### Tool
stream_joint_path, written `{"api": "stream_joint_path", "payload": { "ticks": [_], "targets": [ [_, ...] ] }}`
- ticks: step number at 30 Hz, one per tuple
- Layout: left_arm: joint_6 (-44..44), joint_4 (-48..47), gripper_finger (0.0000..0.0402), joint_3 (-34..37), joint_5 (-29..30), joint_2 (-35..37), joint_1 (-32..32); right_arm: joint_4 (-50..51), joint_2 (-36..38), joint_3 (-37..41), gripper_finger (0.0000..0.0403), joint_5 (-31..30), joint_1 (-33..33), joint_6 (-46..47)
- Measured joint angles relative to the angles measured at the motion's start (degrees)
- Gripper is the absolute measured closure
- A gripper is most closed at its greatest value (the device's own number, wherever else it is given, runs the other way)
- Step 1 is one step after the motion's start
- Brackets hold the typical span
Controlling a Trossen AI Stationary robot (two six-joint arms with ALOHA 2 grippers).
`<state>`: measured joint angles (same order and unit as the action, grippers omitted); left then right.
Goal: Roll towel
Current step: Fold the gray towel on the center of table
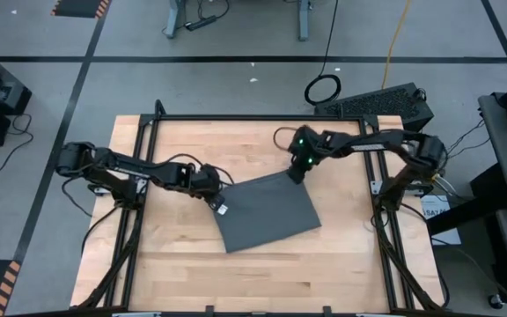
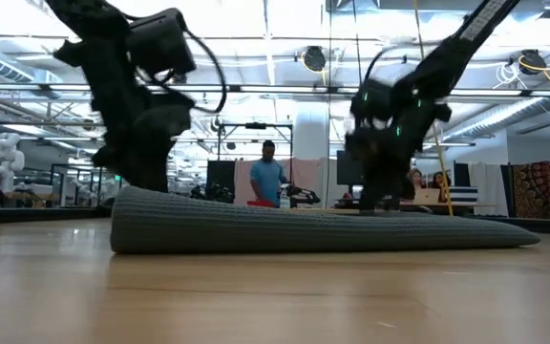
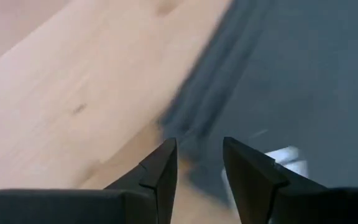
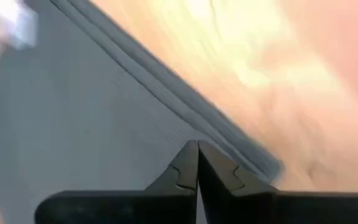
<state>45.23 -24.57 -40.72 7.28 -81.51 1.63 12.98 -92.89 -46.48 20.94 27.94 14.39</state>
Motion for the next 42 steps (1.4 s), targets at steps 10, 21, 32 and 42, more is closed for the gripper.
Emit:
{"api": "stream_joint_path", "payload": {
  "ticks": [10, 21, 32, 42],
  "targets": [
    [-8.0, 19.1, 0.0266, 1.1, -5.6, -4.0, -1.9, 3.2, 14.9, -0.8, 0.04, 3.9, -2.9, 10.4],
    [-6.5, 21.4, 0.0266, 0.9, -3.7, -12.8, -1.9, 9.6, 15.0, -0.8, 0.0399, 2.9, -12.9, 9.2],
    [-2.0, 12.2, 0.0291, -5.0, -4.0, -1.5, -2.9, 9.0, 11.8, -0.1, 0.0399, 2.8, -15.7, 4.1],
    [-2.1, 1.1, 0.0338, -10.8, -5.8, 1.4, -9.6, 7.6, 11.6, 7.9, 0.0399, 3.4, -15.7, 13.9]
  ]
}}
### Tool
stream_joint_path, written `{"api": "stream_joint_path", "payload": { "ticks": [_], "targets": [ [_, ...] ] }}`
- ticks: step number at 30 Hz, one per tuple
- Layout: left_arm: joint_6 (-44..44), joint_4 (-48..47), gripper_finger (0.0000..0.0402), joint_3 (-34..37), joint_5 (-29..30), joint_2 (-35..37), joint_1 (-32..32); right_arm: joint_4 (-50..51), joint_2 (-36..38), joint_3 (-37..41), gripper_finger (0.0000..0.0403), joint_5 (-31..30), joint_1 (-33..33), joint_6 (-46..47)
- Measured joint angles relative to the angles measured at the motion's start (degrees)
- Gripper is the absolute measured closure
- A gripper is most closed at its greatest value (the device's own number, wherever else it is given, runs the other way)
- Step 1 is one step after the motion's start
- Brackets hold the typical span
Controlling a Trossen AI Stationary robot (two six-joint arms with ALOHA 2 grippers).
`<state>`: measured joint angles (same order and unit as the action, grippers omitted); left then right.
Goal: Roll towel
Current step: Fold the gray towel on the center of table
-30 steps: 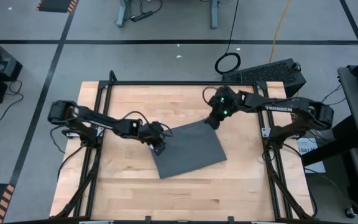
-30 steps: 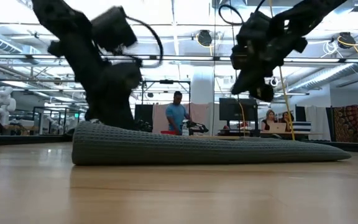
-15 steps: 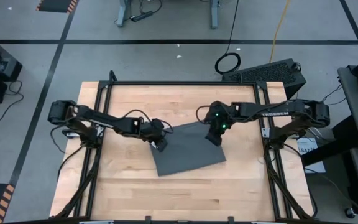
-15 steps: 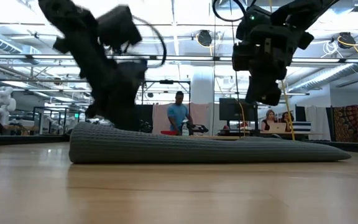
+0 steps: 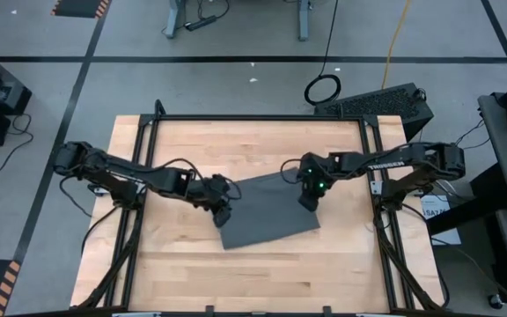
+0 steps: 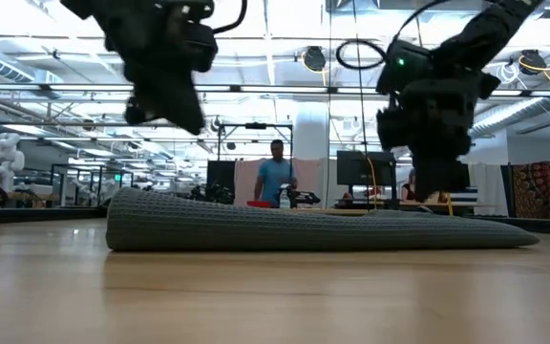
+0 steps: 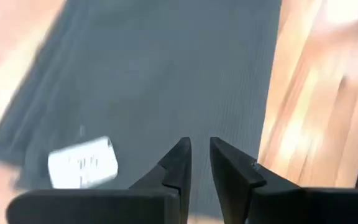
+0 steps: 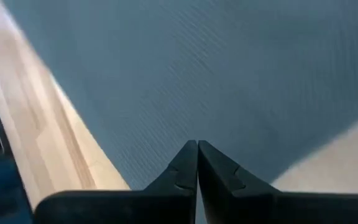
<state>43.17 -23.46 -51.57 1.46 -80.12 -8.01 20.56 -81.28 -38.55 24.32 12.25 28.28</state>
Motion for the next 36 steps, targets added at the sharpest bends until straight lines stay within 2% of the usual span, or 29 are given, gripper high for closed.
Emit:
{"api": "stream_joint_path", "payload": {
  "ticks": [5, 9, 12, 14, 18, 23, 29, 36],
  "targets": [
    [0.1, -1.1, 0.0355, -2.2, -0.4, 0.1, -4.9, -0.3, 0.2, 1.7, 0.0399, 1.1, -2.2, 9.3],
    [2.2, -2.2, 0.0366, -1.1, 3.9, -1.6, -9.0, -2.0, 0.3, 1.6, 0.0399, 0.7, -5.3, 14.3],
    [3.6, -2.0, 0.0372, 1.0, 7.6, -3.4, -10.6, -2.4, 0.3, 1.6, 0.0399, -2.7, -7.7, 18.4],
    [4.1, -1.1, 0.0376, 3.0, 7.9, -4.9, -10.9, -1.7, 0.3, 1.6, 0.0399, -6.0, -9.4, 20.6],
    [3.8, 2.2, 0.0384, 5.7, 10.3, -8.1, -9.5, 0.3, 0.3, 1.6, 0.0399, -13.3, -12.6, 24.6],
    [-3.9, 8.8, 0.0394, 7.0, 10.4, -12.9, -7.0, 1.1, -0.1, 1.6, 0.0399, -20.5, -15.6, 28.4],
    [-6.1, 10.3, 0.0397, 6.6, 8.2, -17.0, -3.3, 1.5, -2.9, 1.6, 0.0399, -21.3, -18.7, 33.5],
    [-11.1, 1.2, 0.0397, 6.0, 10.7, -17.2, 1.5, -7.0, -5.9, 1.5, 0.0399, -19.7, -25.9, 45.6]
  ]
}}
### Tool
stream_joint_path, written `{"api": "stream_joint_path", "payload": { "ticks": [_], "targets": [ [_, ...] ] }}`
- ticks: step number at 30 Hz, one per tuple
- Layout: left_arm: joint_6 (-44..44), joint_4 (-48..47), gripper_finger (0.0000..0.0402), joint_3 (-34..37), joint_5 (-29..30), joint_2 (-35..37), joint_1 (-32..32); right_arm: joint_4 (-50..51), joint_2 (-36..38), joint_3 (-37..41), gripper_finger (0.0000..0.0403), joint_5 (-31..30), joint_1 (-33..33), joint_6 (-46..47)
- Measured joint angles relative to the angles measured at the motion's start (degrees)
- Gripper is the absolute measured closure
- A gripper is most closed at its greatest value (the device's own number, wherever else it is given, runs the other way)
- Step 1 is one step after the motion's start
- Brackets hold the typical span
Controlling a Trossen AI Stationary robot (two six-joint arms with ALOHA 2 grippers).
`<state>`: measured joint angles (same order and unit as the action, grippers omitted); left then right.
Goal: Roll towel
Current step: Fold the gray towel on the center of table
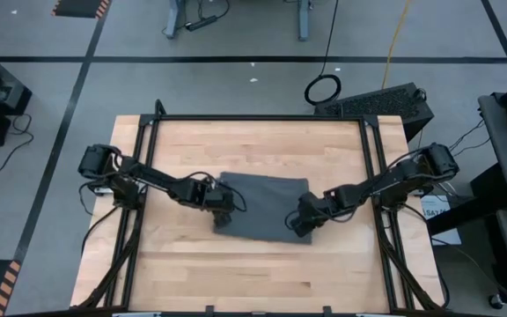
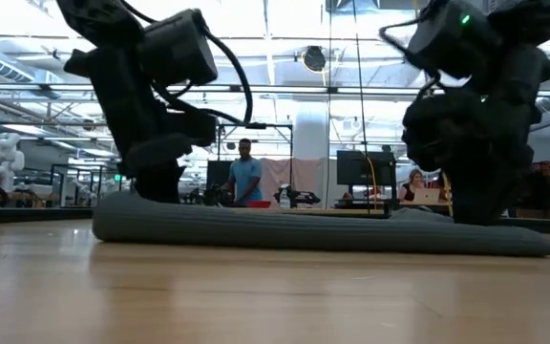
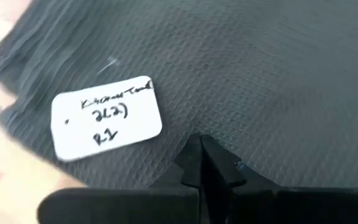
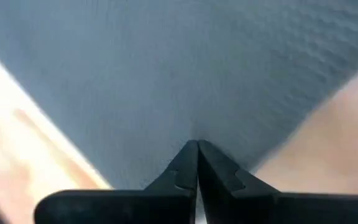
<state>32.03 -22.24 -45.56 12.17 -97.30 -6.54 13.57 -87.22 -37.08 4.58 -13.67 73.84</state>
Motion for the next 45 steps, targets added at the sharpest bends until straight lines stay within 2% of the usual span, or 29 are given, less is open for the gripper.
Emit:
{"api": "stream_joint_path", "payload": {
  "ticks": [9, 11, 15, 18, 21, 24, 26, 28, 31, 34, 36, 40, 45],
  "targets": [
    [-10.3, -1.1, 0.0393, -1.4, 12.1, 0.2, 7.4, -15.1, -0.5, 0.1, 0.0399, -0.1, -5.0, 11.8],
    [-13.3, -4.0, 0.0391, -3.1, 12.0, 1.1, 9.3, -16.4, 1.0, 0.2, 0.0399, -1.1, -4.8, 12.5],
    [-15.0, -9.5, 0.039, -7.4, 7.3, 5.6, 11.7, -14.6, 8.0, 0.1, 0.0399, -3.1, -1.9, 8.2],
    [-11.0, -10.8, 0.0389, -8.8, 2.4, 9.7, 12.2, -8.3, 13.3, 0.1, 0.0399, -3.4, 2.6, 3.2],
    [-0.7, -8.0, 0.0389, -9.0, -1.4, 14.3, 11.2, -2.0, 17.5, 0.1, 0.0399, -4.3, 8.4, -3.2],
    [10.4, -3.6, 0.0389, -8.3, -3.0, 16.0, 8.1, 0.7, 19.0, 0.1, 0.0399, -4.4, 15.6, -12.0],
    [14.5, 0.8, 0.0389, -8.3, -3.9, 16.0, 5.0, 0.8, 18.8, 0.1, 0.0399, -2.1, 20.1, -18.3],
    [16.4, 4.4, 0.0389, -8.3, -3.7, 14.4, 1.5, 0.9, 16.9, 0.1, 0.0399, 0.7, 24.4, -23.9],
    [20.2, 10.5, 0.0389, -8.3, 0.1, 9.2, -3.4, 1.8, 13.5, 0.2, 0.0401, 5.5, 28.7, -31.9],
    [26.9, 15.8, 0.0389, -8.4, 1.0, 3.6, -6.4, 0.8, 9.9, 0.1, 0.0401, 8.2, 30.4, -39.0],
    [31.8, 15.7, 0.0389, -8.4, 1.0, 0.2, -7.6, -0.2, 7.1, 0.1, 0.0402, 9.2, 30.8, -42.1],
    [36.0, 15.4, 0.0388, -8.3, 1.8, -4.8, -8.7, -0.4, 3.2, 0.1, 0.0402, 9.2, 31.3, -42.8],
    [30.5, 16.9, 0.0388, -8.4, 5.0, -9.4, -7.6, 0.8, -0.5, 0.1, 0.0402, 9.0, 30.4, -39.7]
  ]
}}
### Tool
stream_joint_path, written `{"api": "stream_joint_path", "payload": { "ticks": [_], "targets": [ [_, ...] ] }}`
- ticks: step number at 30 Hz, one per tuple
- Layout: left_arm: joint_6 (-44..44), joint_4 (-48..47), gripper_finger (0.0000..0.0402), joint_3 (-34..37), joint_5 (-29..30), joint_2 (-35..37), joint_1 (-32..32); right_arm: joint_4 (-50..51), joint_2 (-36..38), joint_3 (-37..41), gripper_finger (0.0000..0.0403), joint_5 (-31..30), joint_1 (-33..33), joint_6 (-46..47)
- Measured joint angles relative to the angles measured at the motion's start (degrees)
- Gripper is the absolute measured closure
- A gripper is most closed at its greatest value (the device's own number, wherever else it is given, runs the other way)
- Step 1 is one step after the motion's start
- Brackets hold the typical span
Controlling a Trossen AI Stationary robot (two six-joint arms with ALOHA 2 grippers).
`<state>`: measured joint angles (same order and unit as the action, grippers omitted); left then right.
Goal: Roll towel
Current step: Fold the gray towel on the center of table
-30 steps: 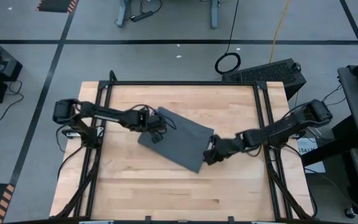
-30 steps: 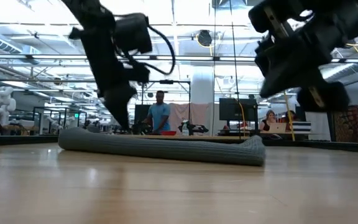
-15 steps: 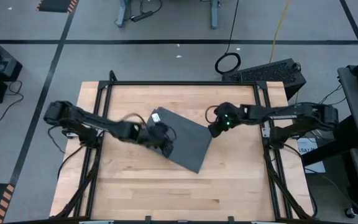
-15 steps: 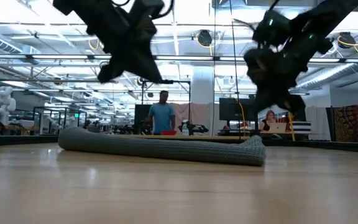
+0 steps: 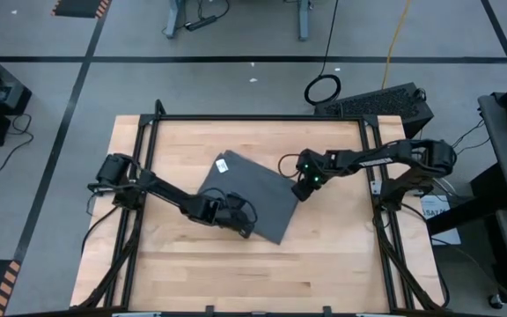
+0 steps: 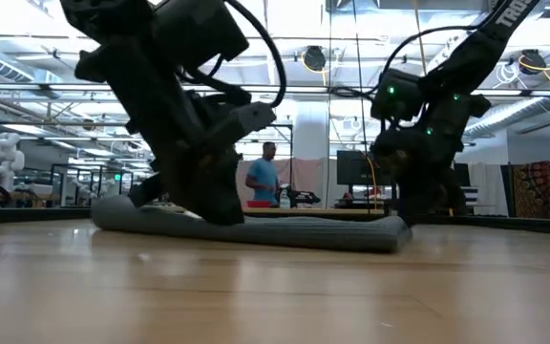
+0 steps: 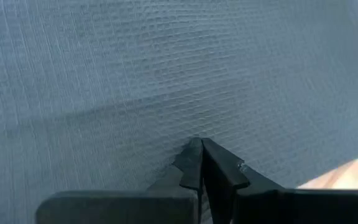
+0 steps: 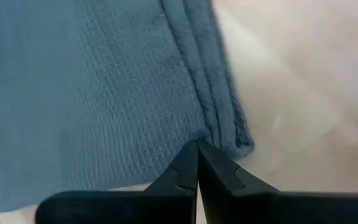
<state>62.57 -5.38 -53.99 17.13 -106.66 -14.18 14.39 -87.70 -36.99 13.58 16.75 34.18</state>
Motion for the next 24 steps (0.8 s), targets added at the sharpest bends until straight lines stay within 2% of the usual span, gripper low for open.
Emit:
{"api": "stream_joint_path", "payload": {
  "ticks": [7, 11, 17, 24],
  "targets": [
    [-2.8, -3.8, 0.0388, -0.2, 1.3, -0.6, 3.0, 2.1, 0.1, -0.1, 0.0403, -1.2, -6.6, 9.0],
    [-8.4, -5.1, 0.0388, -0.5, 2.0, -0.1, 5.7, 2.0, 0.1, -0.1, 0.0403, -1.4, -12.9, 17.8],
    [-10.4, -12.8, 0.0388, -1.5, 1.9, 1.7, 10.2, -0.6, 0.0, 0.0, 0.0403, -1.7, -22.4, 30.0],
    [-27.3, -14.3, 0.0388, -1.2, 1.3, 5.1, 14.7, -6.5, -0.1, 0.1, 0.0403, -1.7, -27.6, 37.4]
  ]
}}
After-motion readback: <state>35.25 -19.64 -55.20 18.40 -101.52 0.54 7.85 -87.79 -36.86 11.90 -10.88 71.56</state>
